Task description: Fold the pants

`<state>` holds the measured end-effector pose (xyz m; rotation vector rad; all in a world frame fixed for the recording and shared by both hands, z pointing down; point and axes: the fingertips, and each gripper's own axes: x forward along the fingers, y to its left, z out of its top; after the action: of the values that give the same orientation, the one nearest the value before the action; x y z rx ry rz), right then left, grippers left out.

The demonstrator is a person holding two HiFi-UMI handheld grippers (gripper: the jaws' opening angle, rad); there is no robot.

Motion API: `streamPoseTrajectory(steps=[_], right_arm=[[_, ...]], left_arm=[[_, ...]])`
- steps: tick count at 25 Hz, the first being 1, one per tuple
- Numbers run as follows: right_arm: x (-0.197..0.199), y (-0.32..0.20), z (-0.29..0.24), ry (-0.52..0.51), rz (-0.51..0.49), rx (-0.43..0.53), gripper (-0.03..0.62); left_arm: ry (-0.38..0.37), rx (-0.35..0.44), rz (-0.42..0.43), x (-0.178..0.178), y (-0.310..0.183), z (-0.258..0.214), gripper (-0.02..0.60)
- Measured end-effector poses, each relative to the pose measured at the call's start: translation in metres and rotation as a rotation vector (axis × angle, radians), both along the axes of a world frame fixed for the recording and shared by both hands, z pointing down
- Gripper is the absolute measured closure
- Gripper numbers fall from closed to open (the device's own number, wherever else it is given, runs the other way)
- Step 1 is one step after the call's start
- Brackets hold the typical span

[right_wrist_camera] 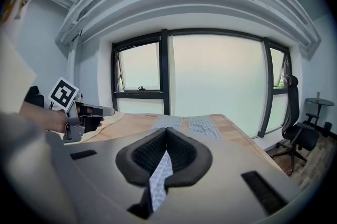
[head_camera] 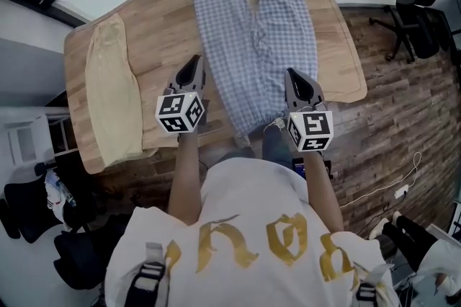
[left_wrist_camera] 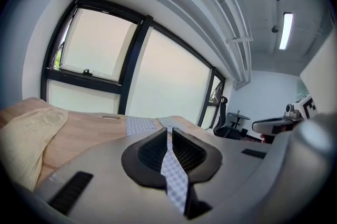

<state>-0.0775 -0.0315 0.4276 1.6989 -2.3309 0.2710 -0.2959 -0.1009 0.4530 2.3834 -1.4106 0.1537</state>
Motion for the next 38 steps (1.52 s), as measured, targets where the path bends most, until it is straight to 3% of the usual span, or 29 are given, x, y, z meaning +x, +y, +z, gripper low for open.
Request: streamPoseTrajectory(steps=[13, 19, 21, 23, 29, 34, 38], right_arm=[[-0.056, 0.016, 0.044, -0.036, -0.14, -0.114, 0.571], [-0.086, 0.027, 0.072, -0.026, -0.22, -0.169, 0.569], [-0.096, 0.032, 0.084, -0.037, -0.25, -0.205, 0.562], [-0.106, 0.04, 0.097, -0.05, -0.284, -0.254, 0.509], [-0.128, 0.062, 0.138, -0.056, -0.36, -0.386, 0.451], [-0.14, 0.075, 0.171, -0.025, -0.426, -0.505, 0.437], [-0.15, 0.09, 0.192, -0.006, -0.487, -0.588, 0.416]], left_arm=[[-0.06, -0.112, 0.033, -0.012, -0.018, 0.038, 0.523], [-0.037, -0.195, 0.037, -0.015, -0.016, 0.071, 0.523], [-0.022, -0.232, 0.042, -0.014, -0.016, 0.084, 0.523], [-0.016, -0.255, 0.044, -0.011, -0.016, 0.095, 0.523], [-0.094, -0.292, 0.09, 0.003, -0.016, 0.122, 0.519], [-0.117, -0.383, 0.143, 0.009, -0.015, 0.149, 0.457], [-0.143, -0.434, 0.146, 0.007, -0.022, 0.169, 0.446]])
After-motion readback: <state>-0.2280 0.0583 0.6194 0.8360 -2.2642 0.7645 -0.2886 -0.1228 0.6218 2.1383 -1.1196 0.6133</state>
